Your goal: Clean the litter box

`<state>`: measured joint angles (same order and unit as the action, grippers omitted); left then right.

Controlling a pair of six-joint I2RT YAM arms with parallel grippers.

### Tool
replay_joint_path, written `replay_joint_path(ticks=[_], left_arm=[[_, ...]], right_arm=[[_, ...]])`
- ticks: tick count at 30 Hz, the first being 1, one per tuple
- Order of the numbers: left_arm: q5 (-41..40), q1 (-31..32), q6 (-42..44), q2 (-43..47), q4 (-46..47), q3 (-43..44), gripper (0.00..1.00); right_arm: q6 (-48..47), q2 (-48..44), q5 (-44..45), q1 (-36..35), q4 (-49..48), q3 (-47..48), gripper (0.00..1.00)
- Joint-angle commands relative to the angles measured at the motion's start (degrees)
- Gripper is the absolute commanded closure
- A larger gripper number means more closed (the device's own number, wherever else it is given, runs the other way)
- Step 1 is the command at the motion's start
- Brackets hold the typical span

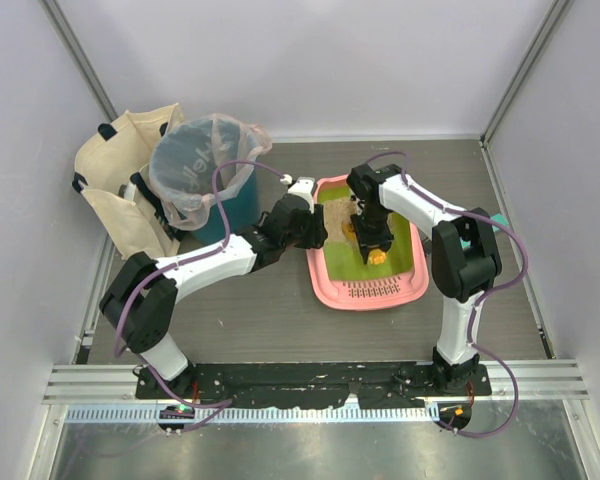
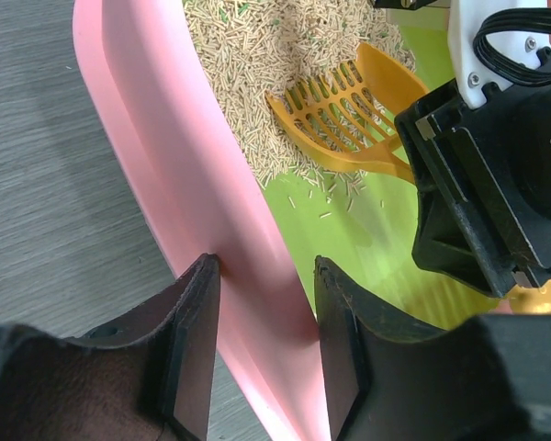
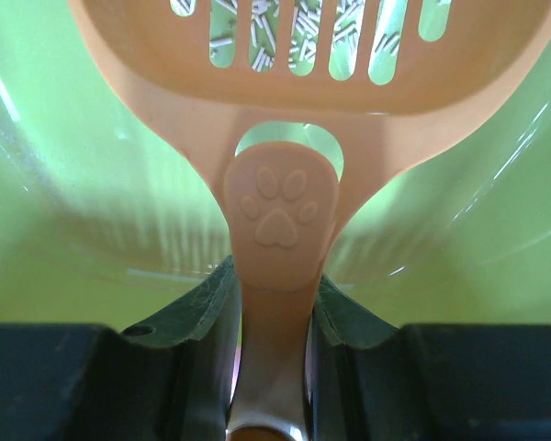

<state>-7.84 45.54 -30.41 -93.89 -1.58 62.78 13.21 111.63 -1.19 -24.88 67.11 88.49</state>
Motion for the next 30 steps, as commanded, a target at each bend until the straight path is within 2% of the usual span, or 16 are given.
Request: replay_joint_path(ticks=[1, 15, 22, 30], left_arm=[[0.7, 0.7, 1.1, -0.9, 1.1, 1.3, 0.59], [1.0, 1.1, 0.8, -0.6, 1.4, 1.2, 0.60], [0.0, 1.1, 0.4, 0.6, 0.7, 1.2, 0.59], [-1.3, 1.1, 0.4, 3.4, -0.7, 1.6, 0.51]], right_arm=[[-1.0, 0.4, -0.3, 0.2, -5.1, 1.6, 0.99], [-1.3, -0.8, 0.9, 0.2, -17.3, -4.7, 0.99], [-1.6, -5.7, 3.0, 0.2, -25.2, -12.4, 0.99], [-1.5, -15.3, 2.6, 0.2, -32.8, -22.6, 0.99]])
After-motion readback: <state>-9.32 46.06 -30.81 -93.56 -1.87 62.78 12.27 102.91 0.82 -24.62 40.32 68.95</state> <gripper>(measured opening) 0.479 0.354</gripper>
